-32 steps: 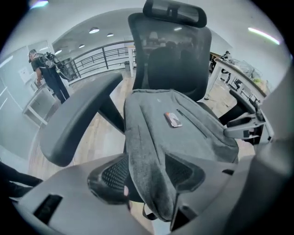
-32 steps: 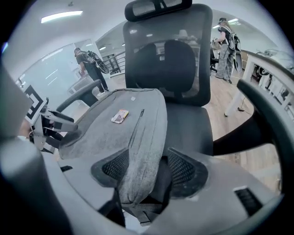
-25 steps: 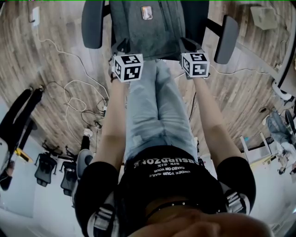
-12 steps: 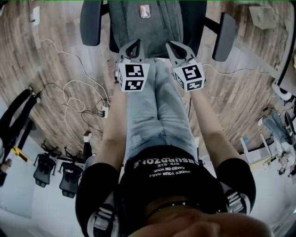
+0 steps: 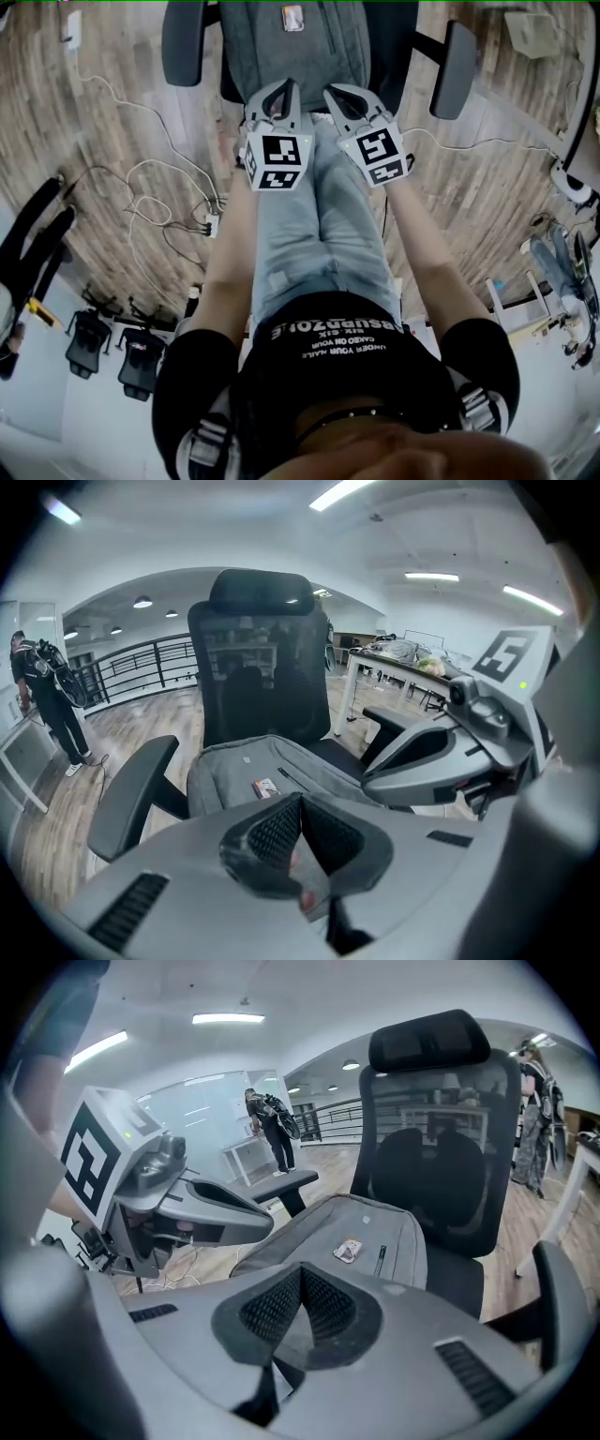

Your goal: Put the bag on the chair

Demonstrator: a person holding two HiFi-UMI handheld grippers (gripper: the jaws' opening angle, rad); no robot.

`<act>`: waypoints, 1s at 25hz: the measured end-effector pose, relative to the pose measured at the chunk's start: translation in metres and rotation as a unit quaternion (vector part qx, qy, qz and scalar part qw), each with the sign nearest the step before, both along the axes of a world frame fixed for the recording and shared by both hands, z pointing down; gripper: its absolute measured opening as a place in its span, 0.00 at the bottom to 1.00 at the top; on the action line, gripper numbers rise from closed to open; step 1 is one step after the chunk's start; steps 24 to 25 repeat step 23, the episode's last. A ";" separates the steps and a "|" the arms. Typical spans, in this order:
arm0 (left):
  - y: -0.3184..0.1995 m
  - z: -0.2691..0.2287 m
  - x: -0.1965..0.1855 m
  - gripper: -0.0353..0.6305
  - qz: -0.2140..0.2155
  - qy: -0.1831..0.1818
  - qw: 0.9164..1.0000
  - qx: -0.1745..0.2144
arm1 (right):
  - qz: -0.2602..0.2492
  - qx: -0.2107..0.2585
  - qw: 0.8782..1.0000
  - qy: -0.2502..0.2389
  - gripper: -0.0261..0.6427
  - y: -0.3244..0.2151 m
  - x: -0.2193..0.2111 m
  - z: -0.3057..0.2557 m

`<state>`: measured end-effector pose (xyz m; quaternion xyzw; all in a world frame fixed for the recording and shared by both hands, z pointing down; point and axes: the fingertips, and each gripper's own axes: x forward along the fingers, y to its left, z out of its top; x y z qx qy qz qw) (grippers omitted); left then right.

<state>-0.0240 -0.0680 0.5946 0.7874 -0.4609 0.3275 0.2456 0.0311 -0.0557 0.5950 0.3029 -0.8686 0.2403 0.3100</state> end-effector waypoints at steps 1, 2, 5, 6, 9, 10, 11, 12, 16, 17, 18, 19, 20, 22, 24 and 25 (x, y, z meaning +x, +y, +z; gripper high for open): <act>0.001 0.000 -0.001 0.08 0.001 0.000 1.000 -0.001 | -0.004 0.003 1.000 0.003 0.06 0.001 -0.002 -0.001; 0.002 0.000 -0.001 0.08 0.003 0.003 1.000 -0.004 | -0.006 0.005 1.000 0.005 0.06 0.003 -0.003 -0.001; 0.005 0.001 0.001 0.08 0.006 0.007 1.000 -0.013 | -0.011 0.006 1.000 0.010 0.06 0.007 -0.003 -0.001; 0.006 0.002 0.000 0.08 0.006 0.001 1.000 -0.014 | -0.012 0.006 1.000 0.011 0.06 0.009 -0.003 -0.001; 0.009 0.004 -0.002 0.08 0.008 -0.017 1.000 -0.012 | -0.017 0.005 1.000 0.013 0.06 0.014 -0.003 -0.001; 0.009 0.005 -0.003 0.08 0.007 -0.019 1.000 -0.012 | -0.019 0.005 1.000 0.014 0.06 0.016 -0.004 0.000; 0.010 0.005 -0.003 0.08 0.006 -0.020 1.000 -0.012 | -0.021 0.004 1.000 0.015 0.06 0.017 -0.004 0.001; 0.010 0.006 -0.004 0.08 0.005 -0.020 1.000 -0.013 | -0.023 0.004 1.000 0.017 0.06 0.018 -0.004 0.001; 0.011 0.007 -0.003 0.08 0.007 -0.020 1.000 -0.012 | -0.028 0.007 0.999 0.024 0.06 0.018 -0.005 0.002; 0.012 0.006 -0.002 0.08 0.007 -0.020 1.000 -0.012 | -0.029 0.008 0.999 0.027 0.06 0.019 -0.005 0.002; 0.013 0.005 -0.002 0.08 0.006 -0.020 1.000 -0.012 | -0.030 0.010 0.999 0.031 0.06 0.020 -0.004 0.001; 0.013 0.003 -0.002 0.08 0.004 -0.020 1.000 -0.012 | -0.031 0.010 0.999 0.034 0.06 0.020 -0.004 -0.001; 0.013 0.001 -0.002 0.08 0.002 -0.021 1.000 -0.013 | -0.032 0.010 0.999 0.036 0.06 0.021 -0.003 -0.002; 0.012 -0.003 -0.002 0.08 -0.002 -0.024 1.000 -0.015 | -0.032 0.009 0.999 0.038 0.06 0.020 -0.003 -0.006; 0.011 -0.005 -0.003 0.08 -0.004 -0.026 1.000 -0.016 | -0.032 0.008 0.999 0.039 0.06 0.020 -0.002 -0.008; 0.011 -0.005 -0.003 0.08 -0.004 -0.026 1.000 -0.016 | -0.032 0.008 0.999 0.039 0.06 0.020 -0.002 -0.008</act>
